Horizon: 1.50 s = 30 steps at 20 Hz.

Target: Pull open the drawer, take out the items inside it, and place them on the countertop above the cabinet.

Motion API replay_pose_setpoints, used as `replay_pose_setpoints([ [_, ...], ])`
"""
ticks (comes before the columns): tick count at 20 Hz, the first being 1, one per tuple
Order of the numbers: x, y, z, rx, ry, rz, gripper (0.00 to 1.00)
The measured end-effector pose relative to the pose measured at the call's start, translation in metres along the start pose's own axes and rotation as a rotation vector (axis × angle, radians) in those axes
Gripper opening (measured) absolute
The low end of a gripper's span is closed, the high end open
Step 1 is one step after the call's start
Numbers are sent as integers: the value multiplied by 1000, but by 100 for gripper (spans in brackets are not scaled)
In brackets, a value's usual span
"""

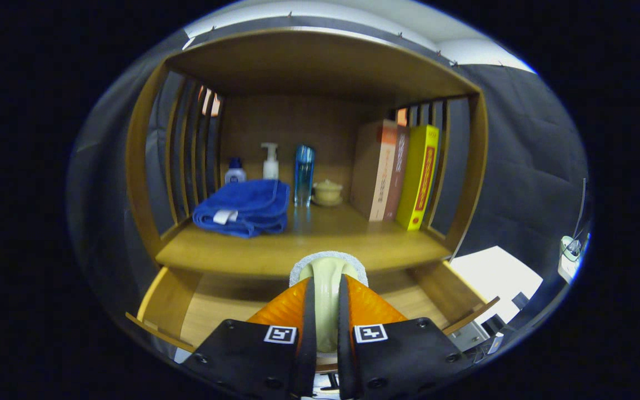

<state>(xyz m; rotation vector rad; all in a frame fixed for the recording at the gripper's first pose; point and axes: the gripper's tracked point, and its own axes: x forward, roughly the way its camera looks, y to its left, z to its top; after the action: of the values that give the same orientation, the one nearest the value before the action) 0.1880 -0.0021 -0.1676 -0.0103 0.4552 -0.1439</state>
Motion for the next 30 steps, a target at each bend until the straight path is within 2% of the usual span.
replay_pose_setpoints([
  [4,11,-11,54,17,-56,5,24],
  [6,31,-9,77,13,-61,20,24],
  [9,73,4,84,31,-38,63,24],
  [12,111,17,71,61,7,107,24],
  [18,166,18,24,105,158,126,24],
  [23,194,25,6,156,249,156,24],
  [30,218,38,-14,159,350,210,24],
])
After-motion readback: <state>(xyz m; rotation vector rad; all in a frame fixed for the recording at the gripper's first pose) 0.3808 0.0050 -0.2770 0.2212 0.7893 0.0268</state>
